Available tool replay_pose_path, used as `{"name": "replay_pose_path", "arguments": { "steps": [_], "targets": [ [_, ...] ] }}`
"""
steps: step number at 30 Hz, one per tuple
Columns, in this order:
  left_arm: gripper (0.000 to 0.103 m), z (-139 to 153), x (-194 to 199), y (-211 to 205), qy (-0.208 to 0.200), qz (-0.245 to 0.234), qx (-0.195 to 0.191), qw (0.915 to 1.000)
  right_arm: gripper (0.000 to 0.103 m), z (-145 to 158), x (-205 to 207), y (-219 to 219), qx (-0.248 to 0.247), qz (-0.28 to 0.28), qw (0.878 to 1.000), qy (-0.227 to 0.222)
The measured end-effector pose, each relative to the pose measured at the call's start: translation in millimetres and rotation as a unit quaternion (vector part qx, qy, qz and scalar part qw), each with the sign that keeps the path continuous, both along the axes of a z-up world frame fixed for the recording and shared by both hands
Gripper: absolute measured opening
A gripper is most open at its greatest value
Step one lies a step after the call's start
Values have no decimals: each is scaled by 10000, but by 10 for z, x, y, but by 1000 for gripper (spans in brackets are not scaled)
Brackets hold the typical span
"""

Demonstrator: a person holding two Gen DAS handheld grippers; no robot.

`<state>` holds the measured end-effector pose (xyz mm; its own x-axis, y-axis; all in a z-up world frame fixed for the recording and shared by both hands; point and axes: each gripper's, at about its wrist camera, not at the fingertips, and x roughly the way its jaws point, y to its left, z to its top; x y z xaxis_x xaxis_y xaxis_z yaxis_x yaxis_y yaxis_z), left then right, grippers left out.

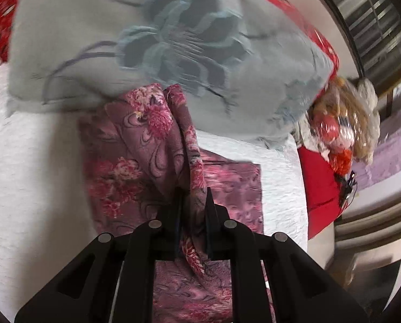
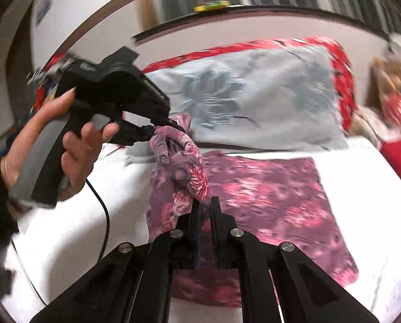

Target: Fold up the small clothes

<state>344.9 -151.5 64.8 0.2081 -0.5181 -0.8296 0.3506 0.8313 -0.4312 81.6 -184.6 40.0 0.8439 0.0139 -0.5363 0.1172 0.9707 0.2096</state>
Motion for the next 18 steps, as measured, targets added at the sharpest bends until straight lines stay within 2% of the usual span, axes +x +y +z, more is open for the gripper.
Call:
{"name": "replay_pose_path", "arguments": {
  "steps": [3,4,7,8,10,12,13,15,16,17,18],
  "targets": [
    [8,-46,-77,-334,51,-92,9,9999,4,-22,-121,-315,313,-287,9991,57],
    [0,-76,-95,-465,121,-151,-30,9998,0,-33,-175,-415,390,-408,9984,67],
    [0,-152,-172,-844,252,-374,-130,9989,0,-49,-365,-751,562,-861,9947,-24],
    [0,-166,-214,-963,125,-391,-64,9991,0,-67,-404,-851,637,-961,9933,1],
    [0,-198,-290,-1169,-89,-558,310,9979,0,-166,-448,-1079,826,-1154,9897,212],
    [0,-188,-296,-1211,-145,-681,487,9964,7,-296,-460,-1269,1072,-1177,9860,503],
    [1,-178,-276,-1188,-152,-683,531,9961,7,-355,-466,-1353,1194,-1201,9837,606],
    [15,-170,-184,-1117,-47,-646,671,9956,13,-416,-443,-1428,1401,-1033,9824,684],
    [40,-178,-115,-1075,73,-619,770,9951,31,-431,-389,-1436,1468,-871,9827,725],
    [66,-196,-67,-1053,182,-612,887,9940,55,-436,-335,-1417,1519,-684,9832,747],
    [70,-208,-15,-1041,261,-551,1095,9921,62,-456,-262,-1371,1593,-383,9834,782]
  ]
}}
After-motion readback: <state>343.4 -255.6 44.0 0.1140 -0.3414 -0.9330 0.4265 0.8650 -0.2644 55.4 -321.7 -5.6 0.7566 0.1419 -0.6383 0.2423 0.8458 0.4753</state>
